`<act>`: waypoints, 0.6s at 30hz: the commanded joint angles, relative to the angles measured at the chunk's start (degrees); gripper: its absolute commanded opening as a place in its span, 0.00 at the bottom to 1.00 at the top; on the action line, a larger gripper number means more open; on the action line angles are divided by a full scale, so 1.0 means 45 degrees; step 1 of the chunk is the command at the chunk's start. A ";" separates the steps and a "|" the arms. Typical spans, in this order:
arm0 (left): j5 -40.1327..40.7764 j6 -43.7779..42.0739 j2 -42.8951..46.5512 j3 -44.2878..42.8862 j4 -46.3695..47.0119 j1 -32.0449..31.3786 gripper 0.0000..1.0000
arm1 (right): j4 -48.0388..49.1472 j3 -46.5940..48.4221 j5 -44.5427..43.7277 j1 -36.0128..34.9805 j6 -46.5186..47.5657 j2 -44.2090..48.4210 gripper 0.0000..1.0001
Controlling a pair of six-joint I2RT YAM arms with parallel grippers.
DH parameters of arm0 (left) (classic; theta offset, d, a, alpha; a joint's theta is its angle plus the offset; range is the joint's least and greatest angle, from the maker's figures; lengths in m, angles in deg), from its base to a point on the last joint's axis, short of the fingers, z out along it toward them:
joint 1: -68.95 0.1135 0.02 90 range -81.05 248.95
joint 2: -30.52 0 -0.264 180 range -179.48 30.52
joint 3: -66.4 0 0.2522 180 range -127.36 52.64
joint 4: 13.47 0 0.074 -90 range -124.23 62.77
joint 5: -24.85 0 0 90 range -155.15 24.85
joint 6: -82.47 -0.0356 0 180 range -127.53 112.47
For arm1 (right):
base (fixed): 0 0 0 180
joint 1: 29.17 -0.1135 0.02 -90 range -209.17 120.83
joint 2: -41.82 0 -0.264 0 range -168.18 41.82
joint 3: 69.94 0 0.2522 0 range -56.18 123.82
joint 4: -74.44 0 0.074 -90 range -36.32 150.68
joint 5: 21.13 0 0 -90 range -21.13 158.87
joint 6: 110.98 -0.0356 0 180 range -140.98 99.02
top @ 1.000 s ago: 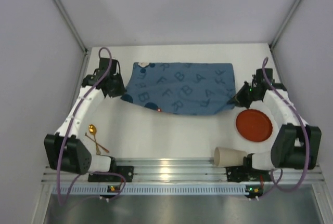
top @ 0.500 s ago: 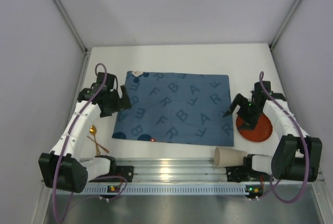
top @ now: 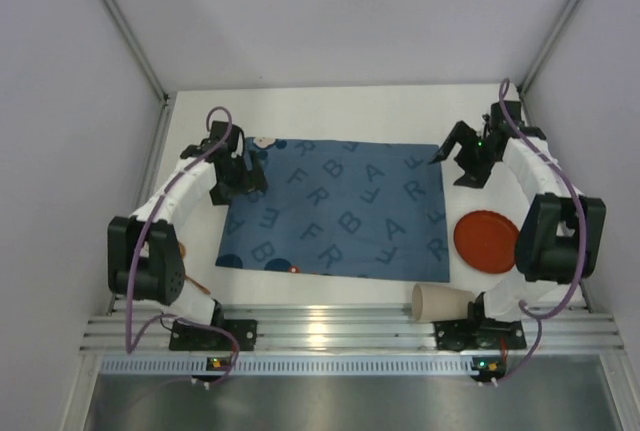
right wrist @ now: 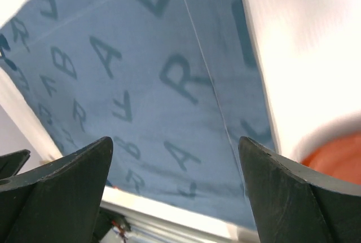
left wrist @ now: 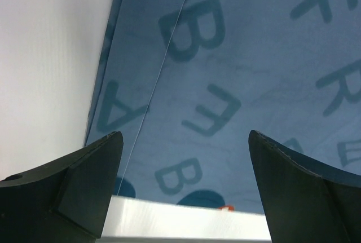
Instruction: Set the dinner table for one person
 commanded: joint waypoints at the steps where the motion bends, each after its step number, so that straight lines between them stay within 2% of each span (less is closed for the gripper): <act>1: 0.0122 -0.0428 -0.1554 -0.1462 0.1421 0.0118 0.98 | 0.0622 0.1801 -0.0449 0.0126 0.0478 -0.1302 0.93; 3: 0.0122 -0.0662 -0.2746 -0.2516 0.1402 0.0177 0.97 | 0.0642 0.2541 -0.0528 0.0126 0.0595 -0.2435 0.90; 5: 0.0102 -0.0800 -0.3759 -0.3493 0.1363 0.0216 0.96 | 0.0700 0.3187 -0.0567 0.0126 0.0674 -0.3584 0.84; 8: 0.0004 -0.0917 -0.4854 -0.4588 0.1285 0.0236 0.96 | 0.0720 0.3736 -0.0587 0.0126 0.0674 -0.4816 0.71; 10: -0.0170 -0.0996 -0.5403 -0.5405 0.0876 0.0236 0.95 | 0.0856 0.4049 -0.0684 0.0106 0.0655 -0.5249 0.68; 14: -0.0269 -0.0938 -0.6264 -0.5782 0.0776 0.0236 0.93 | 0.0935 0.4537 -0.0899 0.0048 0.0655 -0.6264 0.62; 17: -0.0269 -0.0898 -0.6459 -0.5684 0.0933 0.0236 0.93 | 0.1051 0.4772 -0.0880 -0.0069 0.0558 -0.6753 0.52; 18: -0.0288 -0.0898 -0.6518 -0.5703 0.0953 0.0236 0.93 | 0.1091 0.4831 -0.0880 -0.0128 0.0538 -0.6852 0.45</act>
